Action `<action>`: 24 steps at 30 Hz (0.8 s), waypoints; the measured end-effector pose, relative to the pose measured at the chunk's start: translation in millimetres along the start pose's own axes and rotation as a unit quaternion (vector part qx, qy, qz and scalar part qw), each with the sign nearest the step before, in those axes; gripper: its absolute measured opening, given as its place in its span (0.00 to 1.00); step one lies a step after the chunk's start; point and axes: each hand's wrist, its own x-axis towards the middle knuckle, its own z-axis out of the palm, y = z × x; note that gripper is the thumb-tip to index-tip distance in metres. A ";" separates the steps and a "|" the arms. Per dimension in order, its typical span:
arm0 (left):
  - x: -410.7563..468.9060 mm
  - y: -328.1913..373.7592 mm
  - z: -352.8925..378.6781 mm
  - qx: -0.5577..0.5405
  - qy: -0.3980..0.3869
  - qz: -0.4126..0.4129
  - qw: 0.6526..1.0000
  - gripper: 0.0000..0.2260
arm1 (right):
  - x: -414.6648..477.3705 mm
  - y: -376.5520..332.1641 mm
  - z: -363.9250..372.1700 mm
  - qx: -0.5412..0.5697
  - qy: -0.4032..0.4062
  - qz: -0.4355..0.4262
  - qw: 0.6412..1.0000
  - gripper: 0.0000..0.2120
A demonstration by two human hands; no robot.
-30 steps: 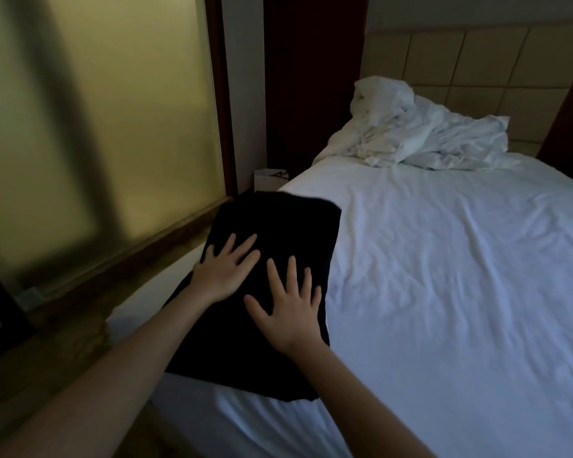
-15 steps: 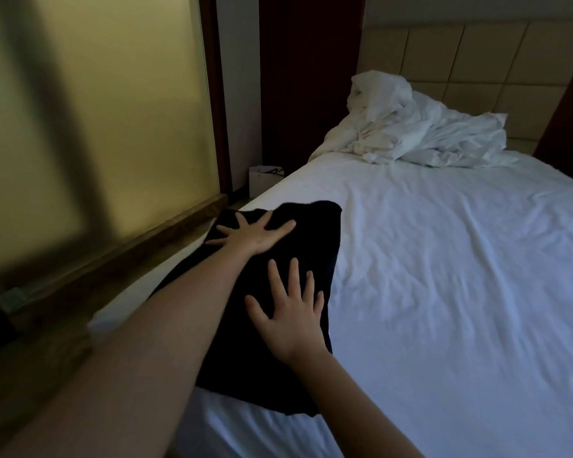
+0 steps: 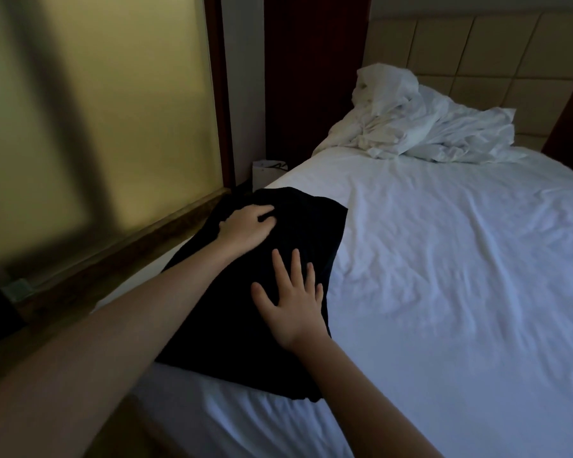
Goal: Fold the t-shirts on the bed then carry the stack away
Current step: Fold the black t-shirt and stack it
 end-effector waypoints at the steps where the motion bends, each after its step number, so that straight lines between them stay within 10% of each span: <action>1: -13.3 -1.8 -9.4 -0.017 0.032 0.046 0.998 0.17 | 1.2 0.3 -0.7 0.004 0.000 0.002 1.000 0.31; 7: -106.4 -37.8 -11.6 0.217 -0.015 -0.032 0.976 0.20 | 0.0 5.4 -2.2 0.000 -0.003 -0.013 1.000 0.30; 19: -137.3 -8.6 -6.3 0.157 0.018 -0.064 0.985 0.22 | -35.9 15.4 -36.4 -0.062 -0.027 -0.074 0.995 0.25; 24: -155.5 44.7 7.5 0.029 -0.012 0.074 0.997 0.23 | -65.0 52.7 -84.8 -0.102 0.051 -0.089 0.989 0.24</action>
